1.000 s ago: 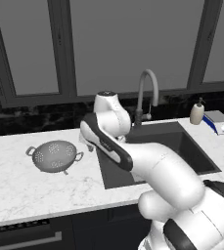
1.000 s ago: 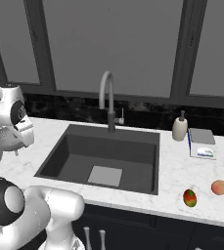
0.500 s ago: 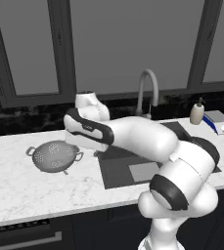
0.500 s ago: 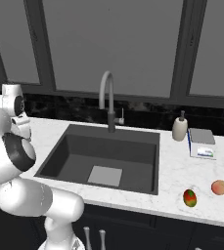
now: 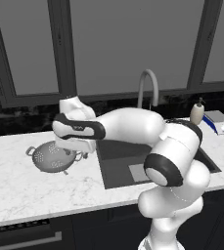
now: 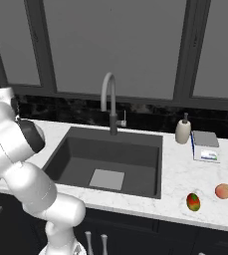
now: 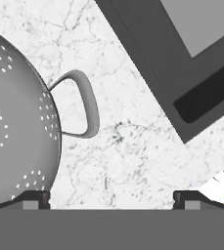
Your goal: Put the colander in the sink, put the mango, peach in the colander, and turn on the sink faucet and pour water over the colander.
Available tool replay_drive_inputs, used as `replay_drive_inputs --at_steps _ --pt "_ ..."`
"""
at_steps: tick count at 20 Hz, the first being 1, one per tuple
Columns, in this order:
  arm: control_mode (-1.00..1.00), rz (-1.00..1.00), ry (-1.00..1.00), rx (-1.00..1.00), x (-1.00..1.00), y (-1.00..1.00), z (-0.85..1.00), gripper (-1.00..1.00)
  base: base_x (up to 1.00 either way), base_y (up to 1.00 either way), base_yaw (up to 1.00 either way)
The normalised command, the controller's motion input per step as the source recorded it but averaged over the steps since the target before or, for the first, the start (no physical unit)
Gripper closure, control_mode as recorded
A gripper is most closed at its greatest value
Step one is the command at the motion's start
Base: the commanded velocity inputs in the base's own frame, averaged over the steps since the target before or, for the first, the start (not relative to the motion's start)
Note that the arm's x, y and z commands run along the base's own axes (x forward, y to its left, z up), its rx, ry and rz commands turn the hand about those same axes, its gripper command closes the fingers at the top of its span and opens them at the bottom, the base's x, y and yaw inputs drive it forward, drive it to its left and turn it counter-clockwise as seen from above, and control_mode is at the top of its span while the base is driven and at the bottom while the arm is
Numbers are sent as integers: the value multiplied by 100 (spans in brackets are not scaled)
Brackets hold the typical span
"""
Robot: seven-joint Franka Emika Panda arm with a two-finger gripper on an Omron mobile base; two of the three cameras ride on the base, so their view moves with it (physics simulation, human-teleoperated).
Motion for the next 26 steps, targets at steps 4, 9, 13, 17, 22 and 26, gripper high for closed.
replay_drive_inputs --at_steps 4,9,13,17,22,26 --pt "-100 0 -6 5 4 15 -30 -100 0 0 0" --pt "-100 0 -14 2 0 11 -30 -100 0 0 0" --pt "-100 0 -19 5 0 3 -27 -100 0 0 0" --pt "-100 0 -13 9 15 1 -25 -100 0 0 0" --pt "-100 0 -2 18 21 0 -19 -100 0 0 0" --pt "-100 0 0 18 24 1 -21 -100 0 0 0"
